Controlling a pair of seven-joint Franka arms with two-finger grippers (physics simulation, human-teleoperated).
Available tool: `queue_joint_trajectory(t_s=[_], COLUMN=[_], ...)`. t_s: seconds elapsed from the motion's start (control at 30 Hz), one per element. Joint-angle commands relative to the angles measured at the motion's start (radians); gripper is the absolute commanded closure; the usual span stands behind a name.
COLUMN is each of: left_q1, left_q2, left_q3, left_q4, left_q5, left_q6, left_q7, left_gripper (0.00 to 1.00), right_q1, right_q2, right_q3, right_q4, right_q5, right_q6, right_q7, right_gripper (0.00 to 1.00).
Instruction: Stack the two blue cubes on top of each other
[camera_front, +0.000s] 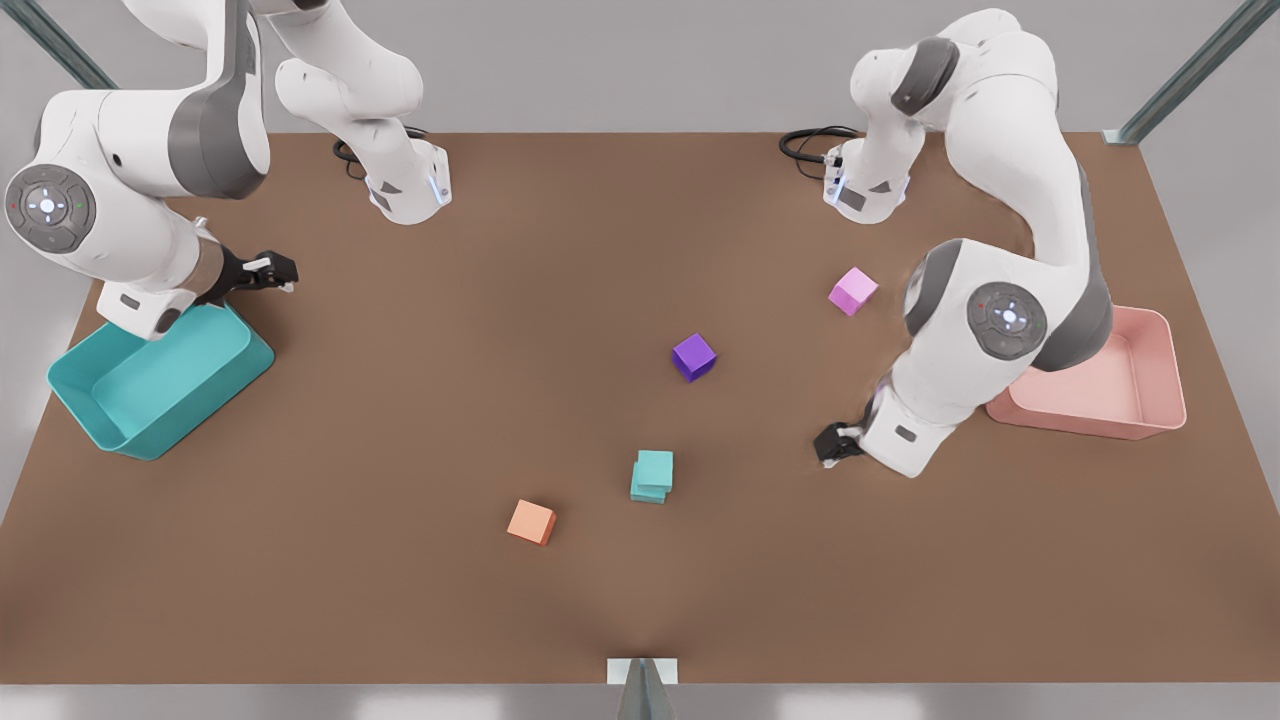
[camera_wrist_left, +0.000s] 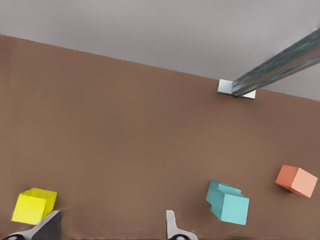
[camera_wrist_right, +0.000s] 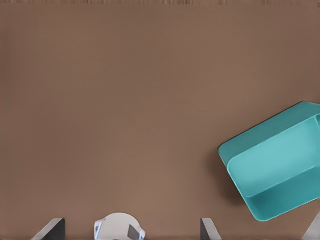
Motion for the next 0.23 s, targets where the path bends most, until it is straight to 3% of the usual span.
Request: queue_joint_trajectory(t_s=[0.0,0.03,0.07,0.2], left_q1=[0.117,0.092,0.005,0.005], left_q2=[-0.106,-0.399,-0.415,-0.409], left_q3=[-0.055,0.005,0.118,0.121], left_q4=[-0.153,-0.592,-0.566,-0.517], left_q5=[0.021,0.013,-0.077,-0.094], left_q6=[-0.337,0.002,-0.143,-0.238], left_q7=[0.45,0.454,0.454,0.457], left_gripper=[0.0,0.0,0.0,0.0], right_q1=[-0.001,-0.001,-0.001,0.001], right_q2=[-0.001,-0.001,-0.001,0.0], right_q3=[0.0,0.0,0.0,0.0], right_q4=[0.0,0.0,0.0,0.0], right_q5=[-0.001,-0.001,-0.002,-0.002], right_q6=[-0.001,-0.001,-0.001,-0.001], right_q7=[-0.005,-0.005,-0.005,-0.005], right_gripper=[0.0,0.0,0.0,0.0])
